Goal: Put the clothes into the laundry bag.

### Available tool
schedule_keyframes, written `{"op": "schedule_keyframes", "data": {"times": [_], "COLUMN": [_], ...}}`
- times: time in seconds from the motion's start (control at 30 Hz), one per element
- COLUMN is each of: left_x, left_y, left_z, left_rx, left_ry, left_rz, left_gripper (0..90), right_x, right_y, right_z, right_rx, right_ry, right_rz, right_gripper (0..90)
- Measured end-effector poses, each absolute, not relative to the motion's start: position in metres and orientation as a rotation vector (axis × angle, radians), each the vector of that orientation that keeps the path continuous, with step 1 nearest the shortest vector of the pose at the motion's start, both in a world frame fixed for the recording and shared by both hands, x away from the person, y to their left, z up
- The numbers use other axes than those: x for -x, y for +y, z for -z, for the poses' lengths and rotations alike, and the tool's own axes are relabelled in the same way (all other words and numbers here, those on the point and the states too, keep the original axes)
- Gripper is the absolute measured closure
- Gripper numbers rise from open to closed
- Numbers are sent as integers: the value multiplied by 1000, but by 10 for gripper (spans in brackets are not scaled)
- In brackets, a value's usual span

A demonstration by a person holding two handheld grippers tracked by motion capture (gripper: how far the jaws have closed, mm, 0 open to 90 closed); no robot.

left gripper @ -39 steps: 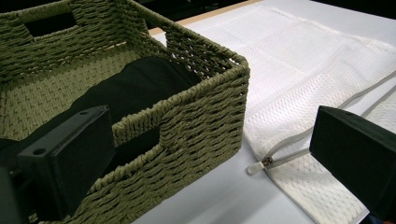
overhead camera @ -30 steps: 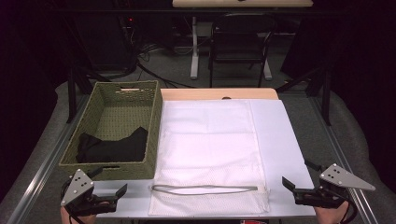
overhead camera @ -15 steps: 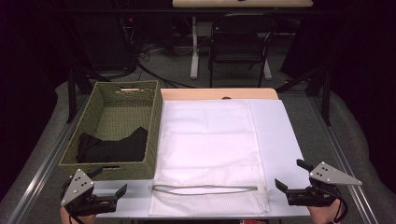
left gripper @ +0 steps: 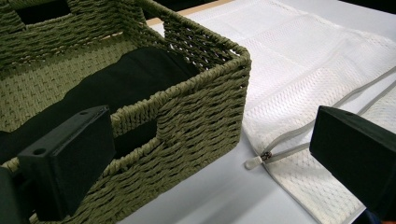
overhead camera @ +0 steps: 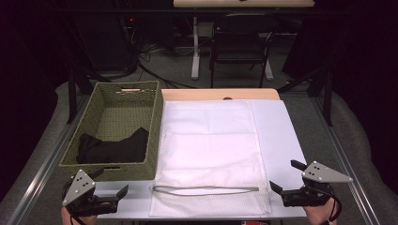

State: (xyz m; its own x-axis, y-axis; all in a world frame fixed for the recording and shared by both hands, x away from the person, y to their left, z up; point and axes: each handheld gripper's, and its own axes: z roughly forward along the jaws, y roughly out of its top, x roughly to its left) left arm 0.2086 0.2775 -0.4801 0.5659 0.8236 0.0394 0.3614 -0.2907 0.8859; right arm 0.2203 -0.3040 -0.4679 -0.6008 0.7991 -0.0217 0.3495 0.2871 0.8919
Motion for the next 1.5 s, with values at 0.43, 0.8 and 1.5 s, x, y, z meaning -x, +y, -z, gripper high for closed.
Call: {"op": "schedule_keyframes", "data": {"times": [0.43, 0.8, 1.5], "left_x": [-209, -210, -211], "left_y": [278, 278, 277], "left_z": [480, 481, 482], "left_rx": [-1890, -1893, -1897], "left_ry": [965, 970, 974], "left_rz": [-628, -627, -624], "left_gripper": [0, 0, 0], "right_x": [-229, -237, -263], "right_y": [-288, -272, -227], "right_z": [471, 474, 486], "right_rx": [-1000, -976, -888], "right_ry": [2168, 2235, 2415], "right_rz": [-1242, -1221, -1148], "right_gripper": [0, 0, 0]}}
